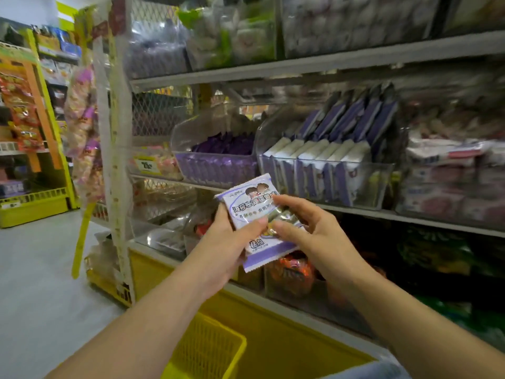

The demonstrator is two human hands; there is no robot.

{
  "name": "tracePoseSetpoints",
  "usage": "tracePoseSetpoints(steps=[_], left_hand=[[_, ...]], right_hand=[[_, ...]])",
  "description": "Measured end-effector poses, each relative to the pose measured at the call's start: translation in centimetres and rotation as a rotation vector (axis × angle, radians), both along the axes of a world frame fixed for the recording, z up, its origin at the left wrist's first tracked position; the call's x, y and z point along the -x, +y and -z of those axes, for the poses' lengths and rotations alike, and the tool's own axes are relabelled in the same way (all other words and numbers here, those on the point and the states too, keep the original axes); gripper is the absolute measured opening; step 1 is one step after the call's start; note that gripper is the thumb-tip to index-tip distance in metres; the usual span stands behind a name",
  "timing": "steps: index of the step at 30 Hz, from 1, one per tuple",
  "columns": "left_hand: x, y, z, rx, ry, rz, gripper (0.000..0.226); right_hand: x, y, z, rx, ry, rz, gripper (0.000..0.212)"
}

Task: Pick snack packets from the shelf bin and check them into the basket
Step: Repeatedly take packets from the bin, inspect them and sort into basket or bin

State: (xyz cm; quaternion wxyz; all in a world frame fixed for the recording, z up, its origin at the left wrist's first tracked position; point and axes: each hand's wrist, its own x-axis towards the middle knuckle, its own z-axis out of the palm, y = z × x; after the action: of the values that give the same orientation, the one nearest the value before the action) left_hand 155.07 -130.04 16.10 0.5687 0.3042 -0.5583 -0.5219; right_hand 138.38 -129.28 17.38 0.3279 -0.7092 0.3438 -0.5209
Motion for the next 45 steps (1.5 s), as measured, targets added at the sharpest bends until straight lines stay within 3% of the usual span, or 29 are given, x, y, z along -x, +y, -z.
tracePoseSetpoints(steps=[3, 5, 9, 13, 17, 23, 28, 32, 38, 45], left_hand=[[3.0, -0.6, -3.2, 0.043, 0.06, 0.021, 0.048], [5.1, -1.2, -5.5, 0.021, 0.066, 0.08, 0.027], [8.4, -2.1, -8.7, 0.084, -0.067, 0.045, 0.027], [9.6, -4.1, -10.3, 0.459, -0.533, -0.201, 0.022], [10.3, -7.2, -11.5, 0.691, -0.95, -0.277, 0.028], [11.4, -11.2, -11.9, 0.655, -1.19, -0.198, 0.034], [11.5, -12.7, -11.5, 0.649, -1.15, -0.176, 0.029], [11.3, -13.2, -11.4, 0.644, -1.076, -0.174, 0.023], [11.6, -13.6, -11.6, 0.537, -1.05, -0.121, 0.024], [10.4, -13.8, -12.9, 0.362, -1.047, 0.108, 0.031]], right_hand=[[3.1, 0.9, -3.6, 0.163, 0.136, 0.07, 0.053], [5.0, 1.3, -6.2, 0.269, 0.187, 0.1, 0.044], [8.2, 1.0, -10.6, 0.364, 0.177, 0.17, 0.023], [11.5, -0.3, -14.7, 0.344, 0.201, 0.294, 0.015], [13.5, -2.2, -19.1, 0.368, 0.506, 0.447, 0.019], [13.7, -5.8, -21.7, 0.214, 0.905, 0.5, 0.028], [13.1, -8.9, -19.5, 0.279, 1.184, 0.52, 0.032], [13.1, -9.9, -18.5, 0.3, 1.318, 0.553, 0.059], [13.9, -9.9, -18.5, 0.271, 1.323, 0.54, 0.056], [14.1, -9.8, -18.1, 0.334, 1.32, 0.575, 0.052]])
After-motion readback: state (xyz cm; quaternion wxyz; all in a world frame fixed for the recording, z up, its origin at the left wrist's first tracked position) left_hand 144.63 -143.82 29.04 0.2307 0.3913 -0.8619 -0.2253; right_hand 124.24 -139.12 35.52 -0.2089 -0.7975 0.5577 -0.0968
